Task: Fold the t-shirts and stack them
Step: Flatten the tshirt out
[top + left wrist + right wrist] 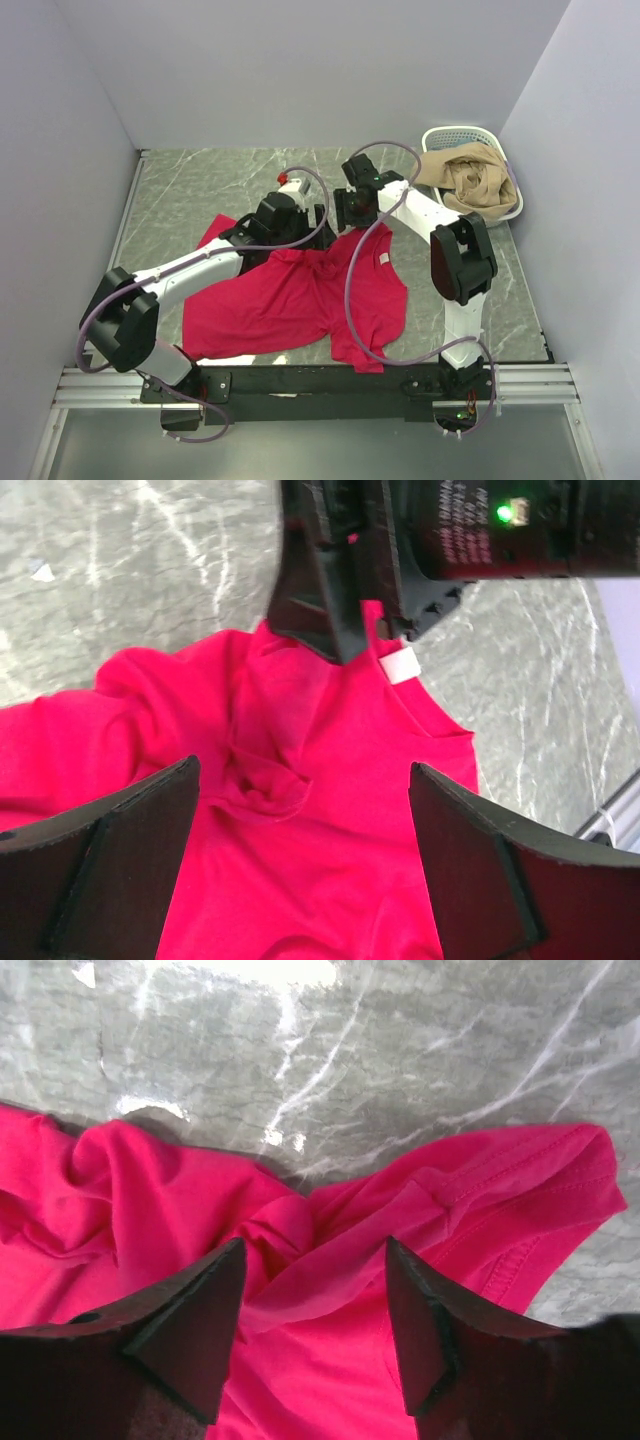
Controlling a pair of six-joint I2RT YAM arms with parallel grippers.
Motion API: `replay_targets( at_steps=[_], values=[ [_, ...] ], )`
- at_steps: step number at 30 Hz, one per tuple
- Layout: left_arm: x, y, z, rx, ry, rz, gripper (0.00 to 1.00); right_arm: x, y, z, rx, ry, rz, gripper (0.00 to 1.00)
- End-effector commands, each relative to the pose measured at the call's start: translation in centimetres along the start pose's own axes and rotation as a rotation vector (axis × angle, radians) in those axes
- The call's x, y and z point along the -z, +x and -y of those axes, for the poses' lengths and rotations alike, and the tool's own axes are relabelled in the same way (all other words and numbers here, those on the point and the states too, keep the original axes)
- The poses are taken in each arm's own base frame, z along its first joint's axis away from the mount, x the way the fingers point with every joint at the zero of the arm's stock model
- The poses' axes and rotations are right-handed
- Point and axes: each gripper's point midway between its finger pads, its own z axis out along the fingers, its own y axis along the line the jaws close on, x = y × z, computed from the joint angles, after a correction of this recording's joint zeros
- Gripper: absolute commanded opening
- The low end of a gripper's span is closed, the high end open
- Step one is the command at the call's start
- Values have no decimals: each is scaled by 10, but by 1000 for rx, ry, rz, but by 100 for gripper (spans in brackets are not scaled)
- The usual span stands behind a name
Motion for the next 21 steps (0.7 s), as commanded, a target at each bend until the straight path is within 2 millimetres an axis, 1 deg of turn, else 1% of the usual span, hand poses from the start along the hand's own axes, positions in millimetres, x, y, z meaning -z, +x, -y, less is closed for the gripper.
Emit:
replay_targets(
  at_steps=[1, 2, 3, 4, 5, 6, 7, 8, 9, 10, 11, 12, 13, 14, 15, 16, 17, 18, 19, 20, 21],
  values=[
    [11, -9, -5, 31, -34, 36, 91, 1, 9, 7, 2, 48, -13, 61],
    [12, -10, -7, 35, -38, 40, 92, 1, 10, 7, 4, 46, -12, 54],
    [12, -11, -7, 38, -37, 43, 92, -1, 17, 8, 5, 48, -27, 48],
    [11, -10, -9, 39, -43, 40, 92, 2, 18, 9, 7, 51, -25, 42],
    [11, -11, -11, 42, -48, 39, 92, 2, 21, 9, 10, 51, -28, 31],
    [10, -10, -12, 41, -52, 33, 93, 2, 29, 11, 16, 60, -44, 23],
    [9, -8, -14, 41, -54, 25, 93, 9, 30, 13, 19, 67, -30, 17],
    [9, -8, -15, 43, -54, 22, 93, 12, 32, 14, 20, 74, -21, 7],
    [8, -7, -16, 41, -57, 18, 93, 13, 39, 17, 16, 78, -28, 0],
    [8, -7, -16, 41, -53, 17, 93, 22, 40, 17, 12, 81, -12, 0],
    [8, -6, -18, 45, -55, 15, 93, 26, 40, 21, 12, 99, 4, 0],
    [8, -6, -18, 46, -52, 15, 93, 28, 51, 24, 12, 114, -8, 0],
    [8, -6, -18, 48, -50, 17, 93, 41, 51, 24, 10, 113, 22, 0],
    [9, -7, -19, 49, -51, 18, 93, 46, 55, 27, 5, 129, 33, 0],
    [9, -6, -19, 49, -49, 15, 93, 48, 69, 29, -8, 138, 16, 0],
    [9, -5, -20, 49, -50, 14, 93, 60, 71, 29, -15, 131, 38, 0],
    [8, -5, -22, 51, -53, 13, 93, 62, 78, 29, -35, 134, 36, 0],
    [8, -3, -22, 51, -51, 8, 93, 66, 90, 34, -39, 146, 28, 0],
    [8, -3, -22, 49, -48, 7, 93, 67, 98, 34, -38, 155, 19, 0],
    [7, -2, -23, 51, -50, 3, 93, 63, 115, 40, -50, 174, -17, 0],
    [6, -1, -24, 50, -50, -4, 93, 63, 124, 39, -50, 167, -34, 0]
  ],
)
